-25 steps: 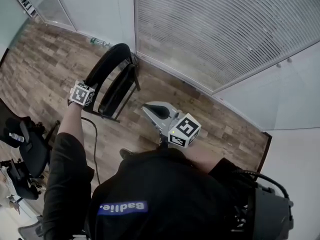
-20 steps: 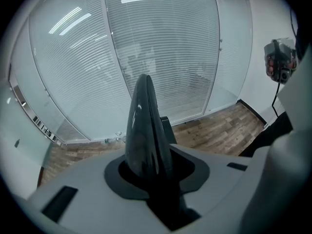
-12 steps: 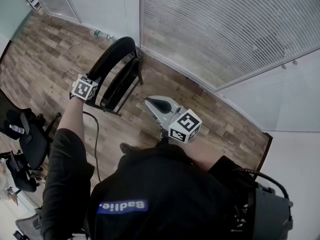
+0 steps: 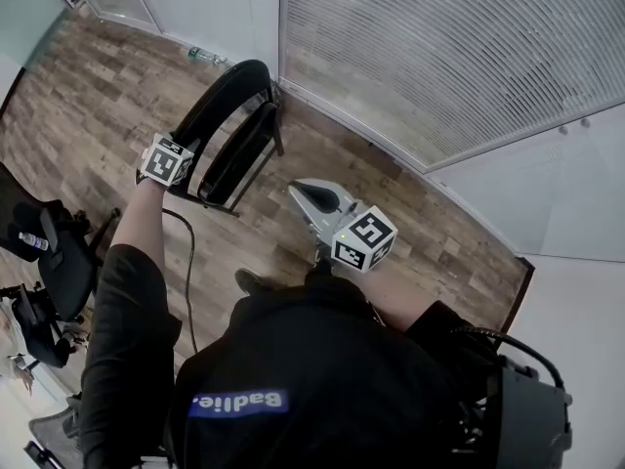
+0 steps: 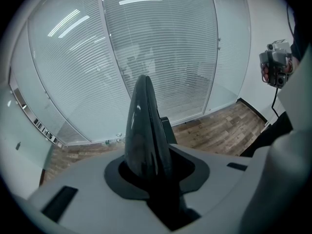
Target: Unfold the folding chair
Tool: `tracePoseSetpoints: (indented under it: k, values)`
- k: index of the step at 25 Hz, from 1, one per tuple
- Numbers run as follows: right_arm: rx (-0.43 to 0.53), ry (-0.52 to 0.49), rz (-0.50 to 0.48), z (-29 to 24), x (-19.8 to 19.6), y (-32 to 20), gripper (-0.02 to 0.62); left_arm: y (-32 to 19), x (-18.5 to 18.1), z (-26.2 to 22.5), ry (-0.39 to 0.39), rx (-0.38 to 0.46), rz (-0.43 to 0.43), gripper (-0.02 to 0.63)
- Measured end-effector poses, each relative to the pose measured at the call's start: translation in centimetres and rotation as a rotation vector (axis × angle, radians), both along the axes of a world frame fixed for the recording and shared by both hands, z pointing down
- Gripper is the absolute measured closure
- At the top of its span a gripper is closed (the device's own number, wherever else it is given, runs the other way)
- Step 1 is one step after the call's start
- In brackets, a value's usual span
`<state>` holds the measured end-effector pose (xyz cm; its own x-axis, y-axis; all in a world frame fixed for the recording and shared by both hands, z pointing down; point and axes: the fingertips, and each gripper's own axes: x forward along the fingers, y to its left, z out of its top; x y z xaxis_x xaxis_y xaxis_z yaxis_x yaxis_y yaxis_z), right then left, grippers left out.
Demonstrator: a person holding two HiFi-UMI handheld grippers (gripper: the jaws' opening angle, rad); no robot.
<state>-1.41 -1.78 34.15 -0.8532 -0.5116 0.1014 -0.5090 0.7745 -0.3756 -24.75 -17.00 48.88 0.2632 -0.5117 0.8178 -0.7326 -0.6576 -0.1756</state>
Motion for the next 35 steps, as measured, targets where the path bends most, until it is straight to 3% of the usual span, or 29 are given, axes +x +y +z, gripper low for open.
tracePoseSetpoints:
  k: [21,35]
  values:
    - [-0.074,-0.004,-0.009,3.0,-1.5,-1.4,0.587,0.3,-0.2,-0.1,0.003,0.004,-0.001,0.511]
    - [-0.133,-0.037,0.009,5.5,-1.9,-3.0,0.538,0.4,-0.2,0.0,0.004,0.004,-0.001,0.511]
